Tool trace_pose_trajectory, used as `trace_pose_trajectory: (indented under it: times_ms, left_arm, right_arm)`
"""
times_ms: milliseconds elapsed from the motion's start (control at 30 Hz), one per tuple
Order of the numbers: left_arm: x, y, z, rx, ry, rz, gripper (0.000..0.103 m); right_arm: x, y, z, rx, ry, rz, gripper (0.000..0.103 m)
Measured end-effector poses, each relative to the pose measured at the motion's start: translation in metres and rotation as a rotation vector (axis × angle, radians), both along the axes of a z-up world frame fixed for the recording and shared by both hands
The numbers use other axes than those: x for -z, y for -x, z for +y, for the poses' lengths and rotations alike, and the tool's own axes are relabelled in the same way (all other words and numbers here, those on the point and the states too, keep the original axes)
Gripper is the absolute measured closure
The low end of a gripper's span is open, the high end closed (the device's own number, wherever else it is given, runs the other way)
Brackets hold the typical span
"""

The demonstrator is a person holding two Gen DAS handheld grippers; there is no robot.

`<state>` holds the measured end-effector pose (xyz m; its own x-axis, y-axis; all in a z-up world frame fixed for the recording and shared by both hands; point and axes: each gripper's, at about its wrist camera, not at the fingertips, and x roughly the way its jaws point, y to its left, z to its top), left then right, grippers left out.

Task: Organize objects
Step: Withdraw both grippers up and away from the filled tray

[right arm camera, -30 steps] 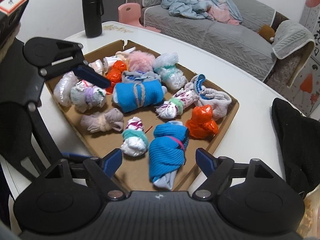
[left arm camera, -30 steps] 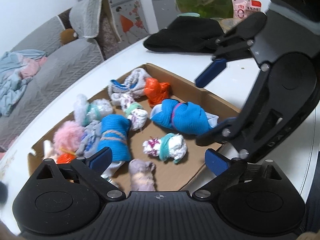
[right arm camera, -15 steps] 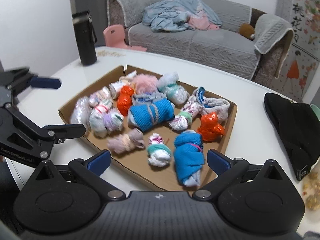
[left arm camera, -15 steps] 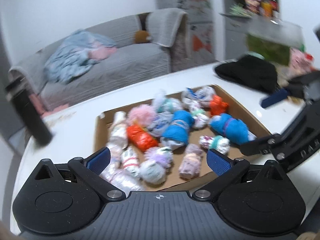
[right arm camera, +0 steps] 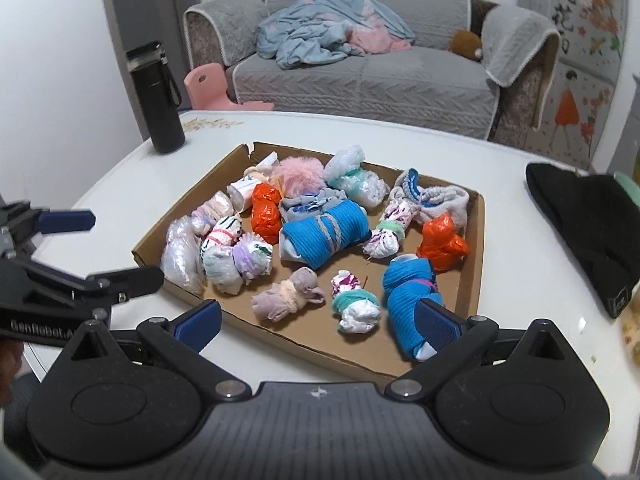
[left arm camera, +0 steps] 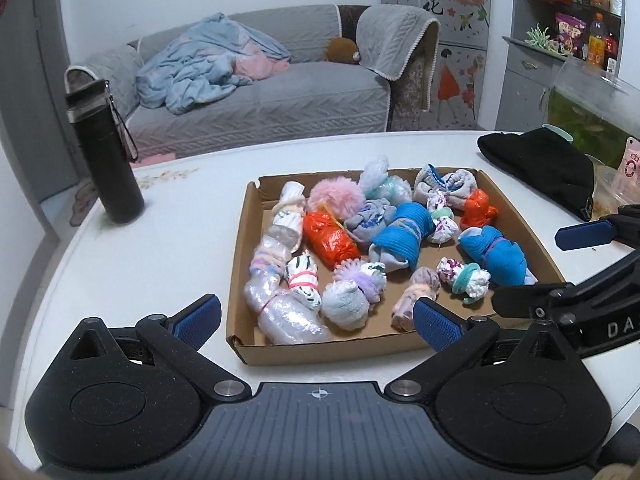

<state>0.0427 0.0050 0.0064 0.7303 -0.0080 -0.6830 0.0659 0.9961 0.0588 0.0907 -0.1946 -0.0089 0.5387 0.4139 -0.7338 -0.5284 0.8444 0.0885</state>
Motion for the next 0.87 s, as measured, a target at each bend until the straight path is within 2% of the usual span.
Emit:
trace_pose_trajectory:
  times_ms: [467,767,867]
  left_arm:
    - [-0.004,-0.017,0.000,-0.019,0.050,0.059,0.001]
    - [-0.009,-0.021,-0.006,-0.008,0.037,0.019,0.001]
    - [-0.012,-0.021,-0.006,0.003,0.060,0.014,0.001]
  right_arm:
    - [0.006,-0.002,-0.002,0.031,0.003,0.035,0.001]
    - [0.011,-0.004,-0.001,0.031,0.002,0.043,0.001]
    - [0.012,-0.004,-0.001,0.026,-0.003,0.044,0.001]
